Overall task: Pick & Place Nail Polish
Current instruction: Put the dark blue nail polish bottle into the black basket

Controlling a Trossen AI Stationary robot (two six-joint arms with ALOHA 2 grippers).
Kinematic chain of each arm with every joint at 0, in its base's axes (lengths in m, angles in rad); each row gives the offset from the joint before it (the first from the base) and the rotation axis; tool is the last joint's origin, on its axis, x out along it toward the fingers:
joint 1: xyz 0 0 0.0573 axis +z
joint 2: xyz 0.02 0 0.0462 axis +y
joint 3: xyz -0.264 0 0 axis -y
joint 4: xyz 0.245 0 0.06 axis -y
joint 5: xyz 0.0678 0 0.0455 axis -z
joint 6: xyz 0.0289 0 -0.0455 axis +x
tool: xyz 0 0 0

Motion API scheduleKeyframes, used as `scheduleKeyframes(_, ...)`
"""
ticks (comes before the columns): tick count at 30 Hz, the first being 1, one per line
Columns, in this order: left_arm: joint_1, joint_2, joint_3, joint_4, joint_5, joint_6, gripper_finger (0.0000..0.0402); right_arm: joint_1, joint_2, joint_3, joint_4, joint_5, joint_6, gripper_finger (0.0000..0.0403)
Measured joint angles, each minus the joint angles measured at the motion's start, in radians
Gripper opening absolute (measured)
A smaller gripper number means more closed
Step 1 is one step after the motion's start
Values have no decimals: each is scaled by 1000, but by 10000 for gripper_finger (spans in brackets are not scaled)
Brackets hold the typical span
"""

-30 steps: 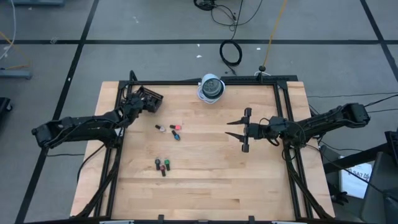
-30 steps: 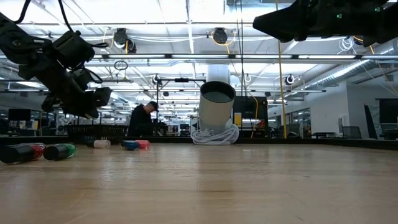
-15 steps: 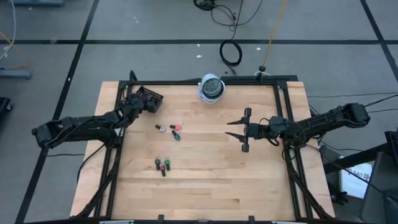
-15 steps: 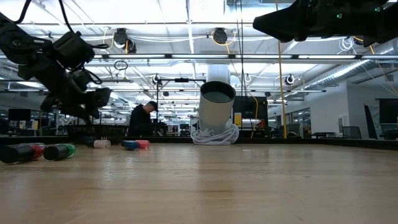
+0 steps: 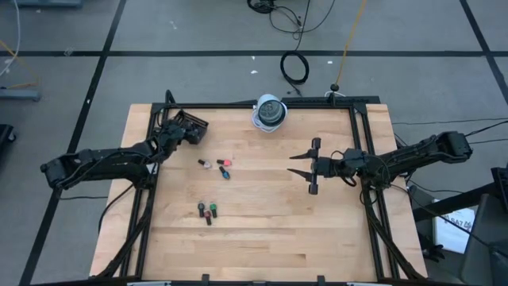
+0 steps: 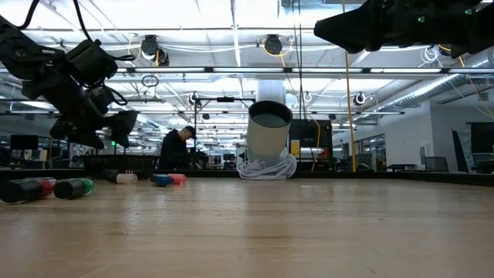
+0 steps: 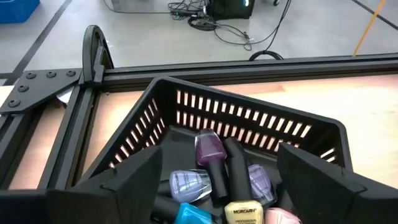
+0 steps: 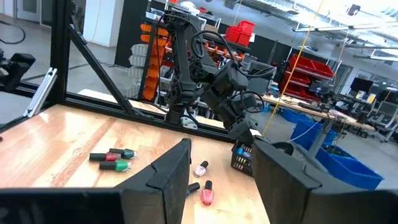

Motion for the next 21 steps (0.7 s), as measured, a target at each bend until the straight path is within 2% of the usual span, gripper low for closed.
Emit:
scheduleKeyframes(4, 0, 0, 0, 3, 0, -20, 319, 0, 67, 23, -3, -1, 40, 160)
scheduleKeyframes(7, 0, 0, 0, 4, 0, -24, 318, 0, 177, 92, -8, -3, 72, 160)
scheduleKeyframes(13, 0, 0, 0, 4, 0, -24, 307, -6, 459, 308, -99, -6, 132, 160)
scheduleKeyframes(21, 0, 0, 0, 2, 0, -24, 302, -32, 851, 600, -124, -5, 160, 160)
